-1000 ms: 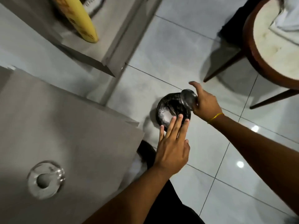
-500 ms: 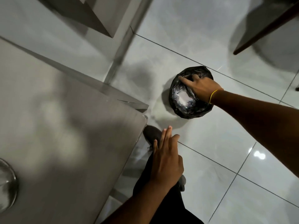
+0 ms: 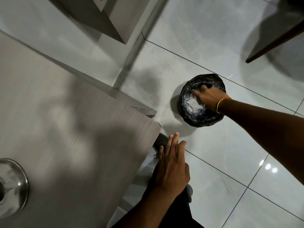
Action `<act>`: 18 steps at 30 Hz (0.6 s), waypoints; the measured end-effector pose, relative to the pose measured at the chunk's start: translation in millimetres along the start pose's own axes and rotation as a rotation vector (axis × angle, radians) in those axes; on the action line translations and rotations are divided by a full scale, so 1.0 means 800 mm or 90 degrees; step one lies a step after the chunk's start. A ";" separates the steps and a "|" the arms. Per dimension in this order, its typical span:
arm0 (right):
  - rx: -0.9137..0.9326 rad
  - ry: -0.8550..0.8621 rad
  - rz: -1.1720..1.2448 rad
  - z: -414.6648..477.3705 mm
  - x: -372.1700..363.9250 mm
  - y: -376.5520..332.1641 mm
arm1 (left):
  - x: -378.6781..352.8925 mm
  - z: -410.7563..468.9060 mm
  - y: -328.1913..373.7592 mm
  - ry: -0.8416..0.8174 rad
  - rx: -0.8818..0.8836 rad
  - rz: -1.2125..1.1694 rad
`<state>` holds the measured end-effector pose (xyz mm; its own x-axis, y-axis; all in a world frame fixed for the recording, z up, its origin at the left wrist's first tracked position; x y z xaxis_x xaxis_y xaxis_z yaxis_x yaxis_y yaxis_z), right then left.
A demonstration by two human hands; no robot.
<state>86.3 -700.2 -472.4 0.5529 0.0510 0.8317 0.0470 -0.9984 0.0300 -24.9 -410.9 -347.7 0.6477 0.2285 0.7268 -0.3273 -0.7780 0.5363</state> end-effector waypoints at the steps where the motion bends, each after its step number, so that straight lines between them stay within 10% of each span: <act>1: 0.001 0.002 0.002 0.000 -0.003 -0.001 | 0.000 -0.001 0.000 -0.003 -0.001 0.004; 18: -0.240 0.063 0.366 -0.040 0.011 0.019 | 0.021 0.009 0.036 0.061 -0.026 0.061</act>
<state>65.3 -715.5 -447.4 0.3239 -0.4733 0.8192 -0.5335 -0.8064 -0.2550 -18.4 -433.7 -323.2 0.5441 0.2107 0.8121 -0.4133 -0.7751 0.4780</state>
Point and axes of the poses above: each hand's wrist, its own z-axis towards the middle knuckle, its own x-axis out of the back of the hand, y = z × x, the point moved 3 cm from there along z, towards the middle knuckle, and after that the axes turned 1 degree about y, right-handed, at the moved point
